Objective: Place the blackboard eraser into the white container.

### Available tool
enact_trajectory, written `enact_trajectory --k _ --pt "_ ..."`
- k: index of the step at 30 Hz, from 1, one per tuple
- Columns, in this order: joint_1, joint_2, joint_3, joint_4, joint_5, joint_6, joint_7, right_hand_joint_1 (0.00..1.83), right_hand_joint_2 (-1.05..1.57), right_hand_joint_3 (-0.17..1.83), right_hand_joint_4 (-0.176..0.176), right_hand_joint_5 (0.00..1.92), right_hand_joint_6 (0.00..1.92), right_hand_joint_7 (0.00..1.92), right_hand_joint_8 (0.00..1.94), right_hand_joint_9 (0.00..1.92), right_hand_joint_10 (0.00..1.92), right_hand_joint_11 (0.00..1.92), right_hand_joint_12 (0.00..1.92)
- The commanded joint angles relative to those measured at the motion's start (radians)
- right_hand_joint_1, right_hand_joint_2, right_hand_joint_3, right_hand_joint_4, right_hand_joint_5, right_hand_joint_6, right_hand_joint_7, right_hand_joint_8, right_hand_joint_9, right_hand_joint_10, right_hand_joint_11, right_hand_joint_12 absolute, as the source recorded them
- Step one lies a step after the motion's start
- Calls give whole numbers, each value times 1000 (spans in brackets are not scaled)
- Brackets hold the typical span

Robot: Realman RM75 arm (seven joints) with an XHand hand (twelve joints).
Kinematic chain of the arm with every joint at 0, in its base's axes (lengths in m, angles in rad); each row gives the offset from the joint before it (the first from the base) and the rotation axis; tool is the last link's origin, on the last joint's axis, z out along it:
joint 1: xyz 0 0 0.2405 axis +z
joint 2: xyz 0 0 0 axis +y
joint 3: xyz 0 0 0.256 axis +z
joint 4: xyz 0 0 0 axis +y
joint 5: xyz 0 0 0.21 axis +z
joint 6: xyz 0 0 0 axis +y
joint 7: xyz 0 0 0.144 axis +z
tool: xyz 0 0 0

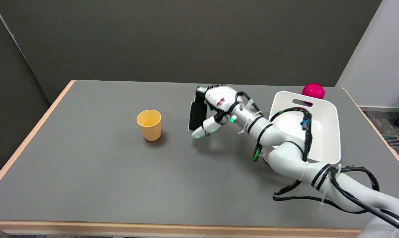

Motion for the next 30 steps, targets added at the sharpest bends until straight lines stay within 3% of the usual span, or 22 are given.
enact_trajectory --k 1,7,12,14,23,30 --pt "-97 44 401 316 1 70 -284 1196 1153 211 -160 583 1468 881 1377 836 1320 739 1851" --pt "-250 40 641 424 14 112 -411 1199 1132 244 -160 593 1465 891 1360 842 1328 749 1842" --pt "-437 25 772 481 183 229 -466 1199 1130 246 -159 593 1465 892 1358 842 1328 750 1843" --pt "-557 35 801 487 282 342 -493 1199 1130 247 -159 594 1465 892 1357 842 1328 750 1844" --pt "-834 96 699 358 580 731 -512 1199 1129 247 -159 595 1464 893 1356 840 1328 741 1851" --pt "-827 119 525 238 652 796 -570 1199 1123 255 -152 598 1460 894 1352 836 1329 725 1855"
